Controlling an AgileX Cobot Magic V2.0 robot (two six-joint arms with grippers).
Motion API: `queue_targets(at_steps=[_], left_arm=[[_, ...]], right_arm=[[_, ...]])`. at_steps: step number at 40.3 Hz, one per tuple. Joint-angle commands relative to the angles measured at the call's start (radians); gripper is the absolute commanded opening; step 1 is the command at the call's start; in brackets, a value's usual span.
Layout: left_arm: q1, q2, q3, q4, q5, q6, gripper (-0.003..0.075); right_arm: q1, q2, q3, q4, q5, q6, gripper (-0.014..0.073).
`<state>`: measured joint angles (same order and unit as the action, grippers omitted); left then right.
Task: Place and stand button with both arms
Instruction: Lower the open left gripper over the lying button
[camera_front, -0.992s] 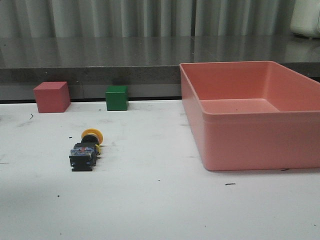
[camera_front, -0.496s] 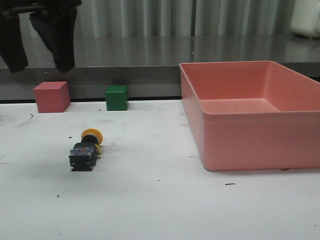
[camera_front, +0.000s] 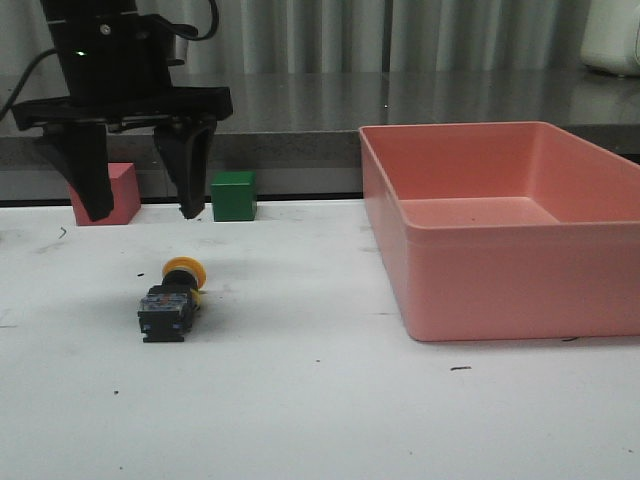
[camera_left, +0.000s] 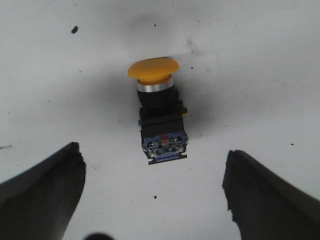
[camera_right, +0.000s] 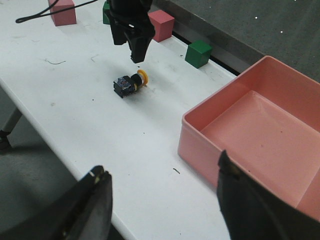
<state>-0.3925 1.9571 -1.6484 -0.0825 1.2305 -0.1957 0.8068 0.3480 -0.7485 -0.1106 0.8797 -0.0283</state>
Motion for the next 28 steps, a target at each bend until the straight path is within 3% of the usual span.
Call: queue_targets(at_steps=[1, 28], left_arm=[[-0.005, -0.012, -0.053, -0.018, 0.030, -0.037, 0.0547], [-0.005, 0.198, -0.169, -0.057, 0.031, -0.080, 0.0547]], right_arm=[[-0.004, 0.009, -0.021, -0.017, -0.072, -0.011, 0.0476], [-0.004, 0.009, -0.021, -0.017, -0.072, -0.011, 0.0476]])
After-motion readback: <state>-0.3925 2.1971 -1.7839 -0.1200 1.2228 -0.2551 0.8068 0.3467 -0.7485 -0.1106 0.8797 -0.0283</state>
